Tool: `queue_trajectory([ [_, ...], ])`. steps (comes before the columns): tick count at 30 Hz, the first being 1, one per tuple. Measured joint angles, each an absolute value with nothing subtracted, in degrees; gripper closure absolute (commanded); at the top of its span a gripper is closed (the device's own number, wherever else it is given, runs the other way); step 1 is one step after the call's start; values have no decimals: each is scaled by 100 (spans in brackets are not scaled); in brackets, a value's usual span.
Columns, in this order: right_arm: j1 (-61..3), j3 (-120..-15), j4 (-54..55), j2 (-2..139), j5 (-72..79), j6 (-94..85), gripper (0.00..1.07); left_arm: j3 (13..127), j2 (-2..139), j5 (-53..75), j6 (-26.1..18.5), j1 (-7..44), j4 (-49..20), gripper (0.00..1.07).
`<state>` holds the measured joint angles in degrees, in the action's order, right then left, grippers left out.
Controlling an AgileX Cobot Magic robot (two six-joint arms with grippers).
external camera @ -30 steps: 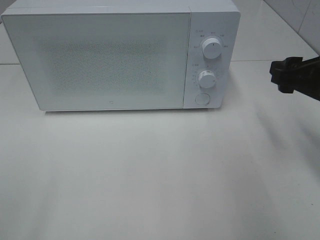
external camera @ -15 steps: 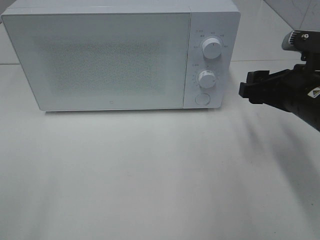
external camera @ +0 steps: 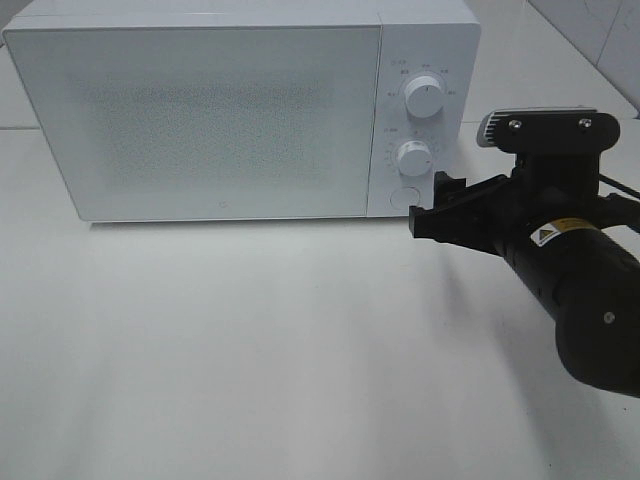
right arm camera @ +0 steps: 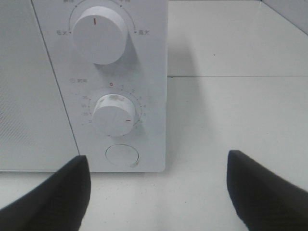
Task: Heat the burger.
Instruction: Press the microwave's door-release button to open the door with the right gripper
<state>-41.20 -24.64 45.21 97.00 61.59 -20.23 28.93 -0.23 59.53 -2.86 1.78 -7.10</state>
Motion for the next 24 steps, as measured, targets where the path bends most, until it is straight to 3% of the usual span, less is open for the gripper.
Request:
queue_trajectory([
  [12,-4475,-2756,4756,9929,6108,-1896,32,2893,-23,5953,-286,178,-710,9],
  [24,-4475,-2762,4778,9935,5472,516,43,2893,-23,5953,-286,178,-710,9],
])
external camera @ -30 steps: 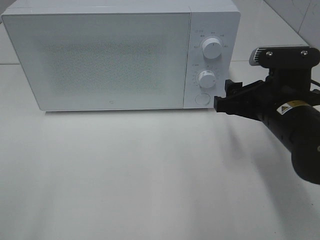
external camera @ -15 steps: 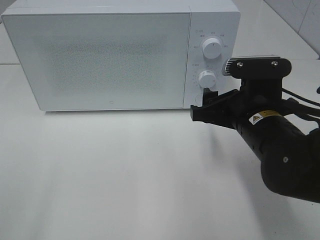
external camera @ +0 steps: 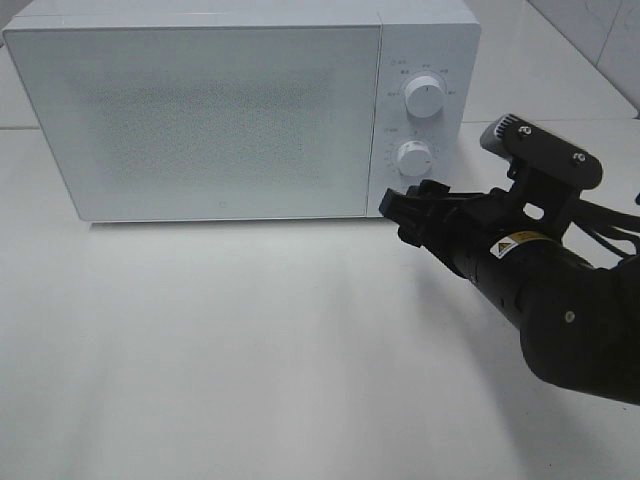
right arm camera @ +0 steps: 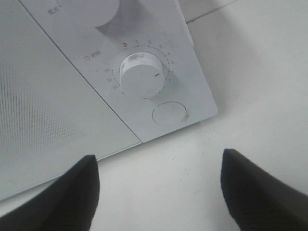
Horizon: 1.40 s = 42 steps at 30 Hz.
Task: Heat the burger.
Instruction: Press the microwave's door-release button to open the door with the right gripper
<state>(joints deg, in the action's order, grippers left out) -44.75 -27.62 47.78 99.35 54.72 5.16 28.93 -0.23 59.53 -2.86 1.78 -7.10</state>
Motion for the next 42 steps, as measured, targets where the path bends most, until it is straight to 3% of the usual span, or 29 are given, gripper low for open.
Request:
queue_trajectory([
  [6,-4475,-2762,4715,9947,5351,2779,56,2893,-23,5953,-286,178,-710,9],
  [9,-4475,-2762,4555,9947,5351,3724,71,2893,-23,5953,-286,178,-710,9],
  [11,-4475,-2762,4515,9947,5351,3988,75,2893,-23,5953,-286,178,-710,9],
  [12,-4475,-2762,4423,9947,5351,4618,83,2893,-23,5953,-286,178,-710,9],
  [20,-4475,-2762,4303,9947,5351,6308,107,2893,-23,5953,-286,178,-710,9],
  [36,-4463,-2997,4418,10376,5363,6663,107,2893,-23,5953,-286,178,-710,9],
  [42,-4074,-3358,4412,10760,5265,6795,107,2893,-23,5953,-286,178,-710,9],
])
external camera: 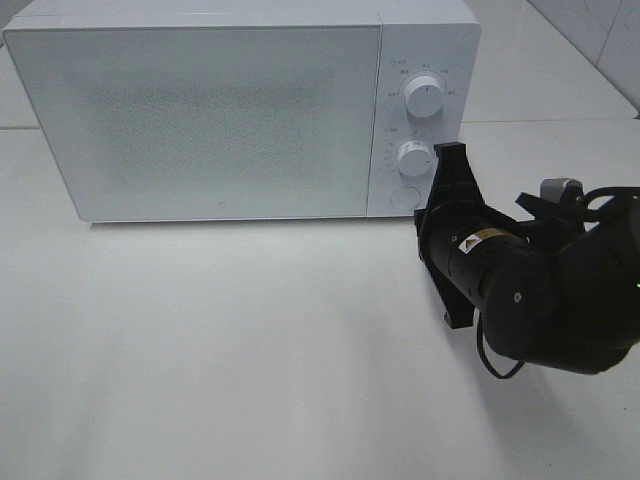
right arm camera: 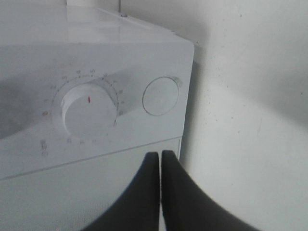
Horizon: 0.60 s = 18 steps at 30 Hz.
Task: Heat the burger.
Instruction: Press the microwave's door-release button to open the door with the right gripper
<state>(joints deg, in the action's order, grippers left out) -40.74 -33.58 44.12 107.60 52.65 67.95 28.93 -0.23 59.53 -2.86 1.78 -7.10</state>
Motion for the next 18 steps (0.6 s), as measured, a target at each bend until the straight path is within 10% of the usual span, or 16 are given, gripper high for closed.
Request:
queue_trajectory([
  [18,-3804,-4383,4607,11562,5076,6790,107,2893,-23,5953,-286,178,-710,9],
])
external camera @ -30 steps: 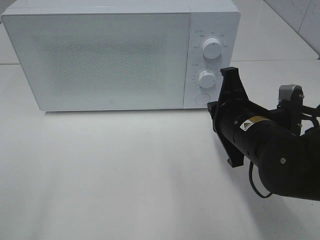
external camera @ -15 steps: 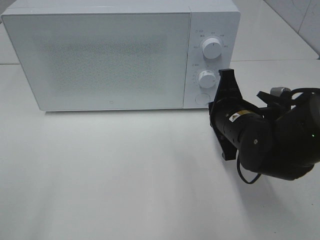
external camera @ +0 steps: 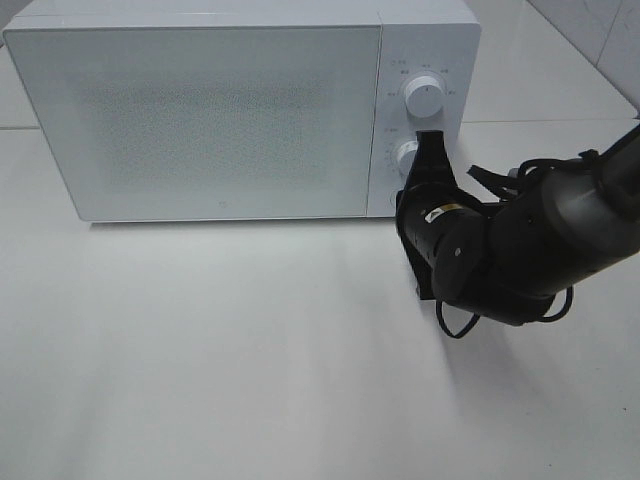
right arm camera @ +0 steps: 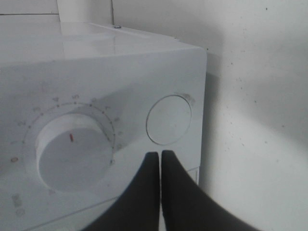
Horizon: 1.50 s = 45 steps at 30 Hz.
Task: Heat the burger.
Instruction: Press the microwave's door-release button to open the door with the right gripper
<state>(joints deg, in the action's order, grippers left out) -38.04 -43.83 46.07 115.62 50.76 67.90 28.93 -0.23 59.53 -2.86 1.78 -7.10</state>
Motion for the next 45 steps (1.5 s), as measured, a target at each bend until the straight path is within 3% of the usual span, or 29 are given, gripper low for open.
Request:
queue_trajectory([
  [45,-3507,-5306,4933,12376,5036,6583,107,2893,-23,5953,-286,178,-710,9],
])
